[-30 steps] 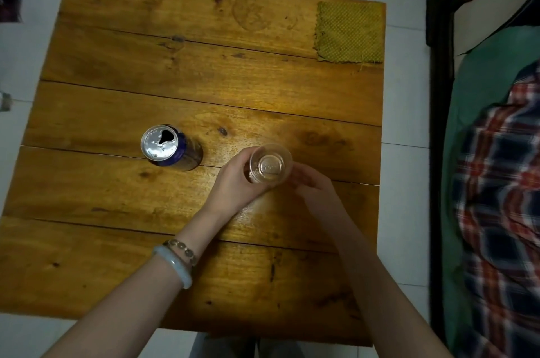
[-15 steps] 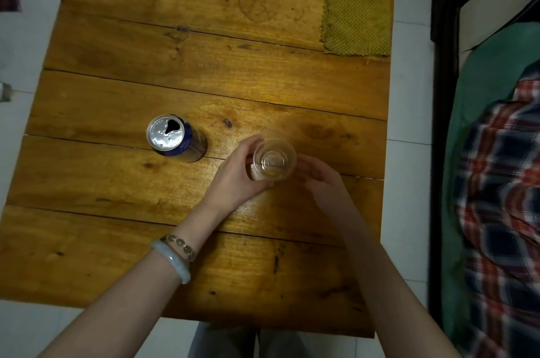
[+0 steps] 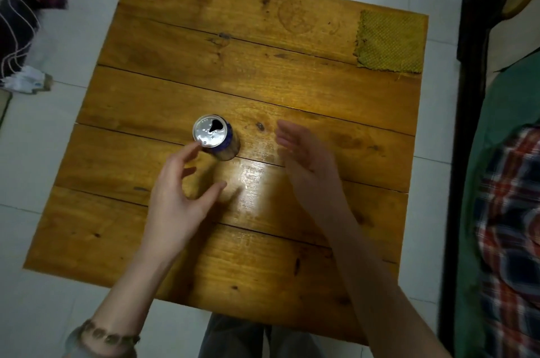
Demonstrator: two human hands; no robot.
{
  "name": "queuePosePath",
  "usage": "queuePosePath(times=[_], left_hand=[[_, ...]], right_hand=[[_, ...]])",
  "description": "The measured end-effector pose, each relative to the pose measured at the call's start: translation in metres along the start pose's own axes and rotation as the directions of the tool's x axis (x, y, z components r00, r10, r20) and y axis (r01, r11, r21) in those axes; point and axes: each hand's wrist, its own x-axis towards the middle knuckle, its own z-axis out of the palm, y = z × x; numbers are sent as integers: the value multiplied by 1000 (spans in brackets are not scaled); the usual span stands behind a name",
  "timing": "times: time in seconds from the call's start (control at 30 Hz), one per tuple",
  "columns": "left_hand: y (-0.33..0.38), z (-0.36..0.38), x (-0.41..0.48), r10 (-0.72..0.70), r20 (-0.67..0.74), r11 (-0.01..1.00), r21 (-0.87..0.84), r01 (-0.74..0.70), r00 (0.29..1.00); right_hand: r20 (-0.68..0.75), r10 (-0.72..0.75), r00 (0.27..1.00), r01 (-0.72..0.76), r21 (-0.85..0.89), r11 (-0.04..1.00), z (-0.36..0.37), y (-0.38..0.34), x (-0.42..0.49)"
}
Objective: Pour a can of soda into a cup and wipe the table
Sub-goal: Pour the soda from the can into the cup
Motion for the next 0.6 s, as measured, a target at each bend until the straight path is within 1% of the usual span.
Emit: queuePosePath(times=[0.07, 0.13, 0.17, 0.23, 0.33, 0.4, 0.5, 0.6], left_hand=[[-11, -6, 10, -66, -92, 996, -70, 60, 994], [-23, -6, 24, -113, -119, 987, -125, 98, 987], [-28, -4, 31, -140, -90, 982, -138, 127, 986], [-37, 2, 44, -199, 11, 966, -164, 198, 980], [-43, 14, 54, -199, 123, 935, -272, 226, 972], [-42, 20, 54, -181, 142, 920, -325, 218, 973], [-40, 23, 50, -219, 129, 898, -360, 252, 967], [-42, 23, 44, -229, 115, 885, -390, 256, 967]], right_hand=[[68, 25, 997, -25, -7, 1000, 28, 5, 7], [111, 98, 989, -100, 14, 995, 50, 10, 10], [116, 138, 984, -141, 19, 990, 59, 14, 11], [113, 195, 974, -198, 14, 980, 73, 22, 12], [103, 235, 967, -237, 7, 972, 87, 34, 14], [95, 250, 964, -251, -6, 968, 91, 44, 17], [70, 249, 966, -244, -68, 967, 91, 51, 22], [76, 245, 966, -237, -104, 966, 87, 52, 26]])
